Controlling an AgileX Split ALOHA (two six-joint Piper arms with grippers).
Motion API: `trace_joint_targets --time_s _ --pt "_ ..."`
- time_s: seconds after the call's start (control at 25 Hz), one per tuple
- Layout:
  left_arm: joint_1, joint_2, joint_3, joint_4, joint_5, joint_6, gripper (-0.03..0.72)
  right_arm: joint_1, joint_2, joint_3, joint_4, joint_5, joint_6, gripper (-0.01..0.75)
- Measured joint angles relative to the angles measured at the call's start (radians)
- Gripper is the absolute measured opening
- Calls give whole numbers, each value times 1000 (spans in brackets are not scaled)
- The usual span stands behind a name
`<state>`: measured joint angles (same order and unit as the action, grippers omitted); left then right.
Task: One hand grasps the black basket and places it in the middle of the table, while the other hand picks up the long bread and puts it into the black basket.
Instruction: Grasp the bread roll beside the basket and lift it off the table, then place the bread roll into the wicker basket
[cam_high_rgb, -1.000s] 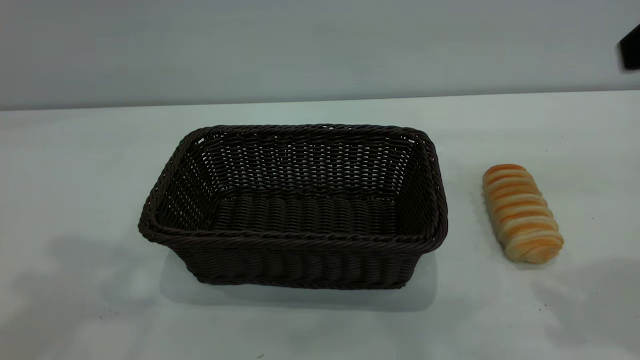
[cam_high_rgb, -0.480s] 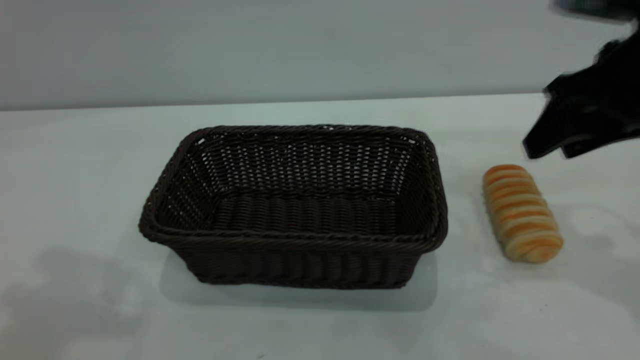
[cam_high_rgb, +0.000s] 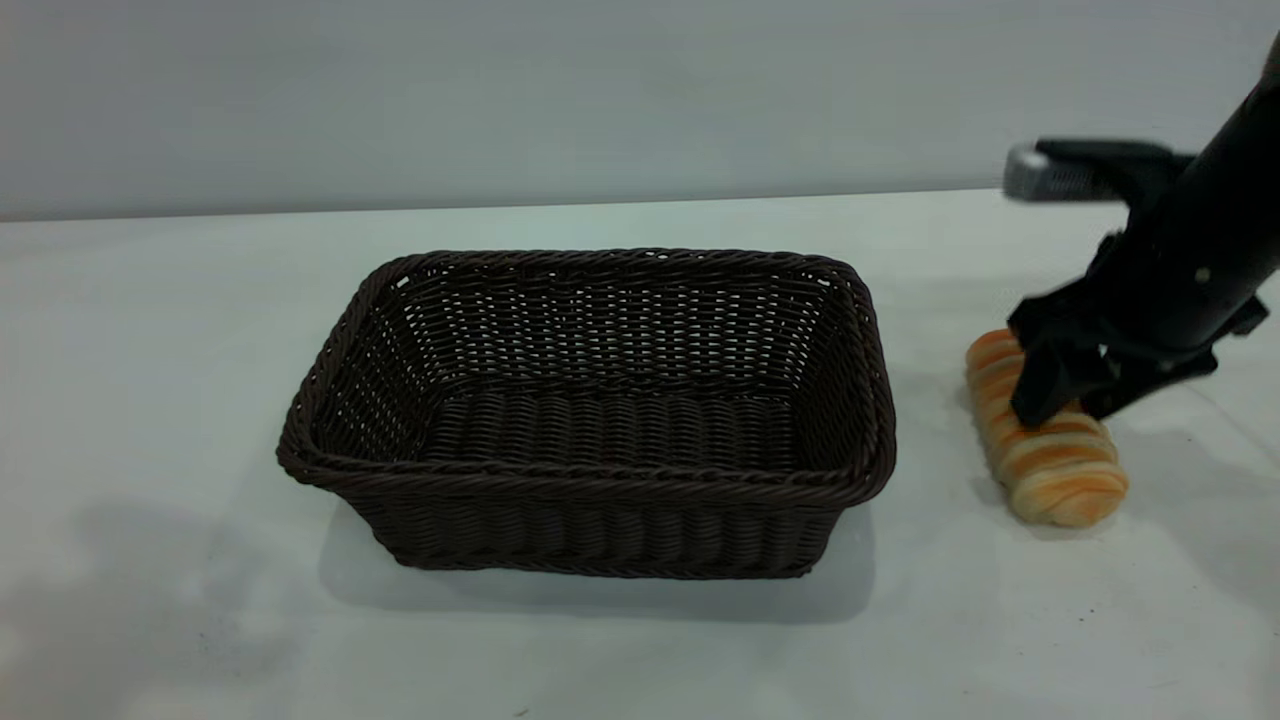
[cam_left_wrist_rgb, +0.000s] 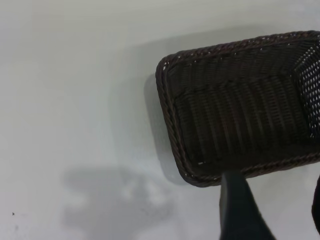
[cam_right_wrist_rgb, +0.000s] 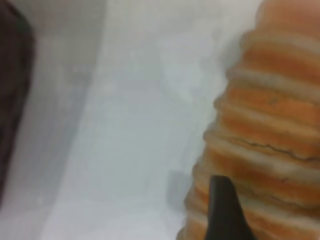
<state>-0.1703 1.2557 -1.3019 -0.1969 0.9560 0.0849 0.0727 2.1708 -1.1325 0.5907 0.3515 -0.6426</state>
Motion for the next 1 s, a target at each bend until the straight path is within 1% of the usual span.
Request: trace_joint_targets --time_s 0.08,0.12,0.16,0.28,0.32,0.36,0.44,0.56,0.68,0.8,0.96,1.0 --pt "0 0 0 0 0 0 422 0 16 -5 -6 0 3 399" --pt "0 0 0 0 2 0 422 0 17 -6 -10 2 5 359" --pt "0 0 0 0 5 0 422 0 17 -7 -16 4 6 306" --pt "0 0 0 0 15 0 422 -1 9 -13 -41 31 8 111" --pt "0 0 0 0 16 0 422 -1 -2 -15 -59 52 11 69" --pt "0 0 0 0 18 0 422 -1 -22 -18 -76 75 19 50" --pt "0 0 0 0 22 0 422 -1 -78 -36 -94 110 35 36" --pt "0 0 0 0 23 0 422 5 -190 -76 -98 152 45 34" --pt "0 0 0 0 23 0 422 53 -262 -122 -90 186 49 34" --pt "0 0 0 0 23 0 422 158 -275 -162 -67 200 52 34" --pt "0 0 0 0 28 0 422 317 -248 -176 -53 172 52 39" --pt "0 0 0 0 32 0 422 346 -236 -176 -50 160 52 45"
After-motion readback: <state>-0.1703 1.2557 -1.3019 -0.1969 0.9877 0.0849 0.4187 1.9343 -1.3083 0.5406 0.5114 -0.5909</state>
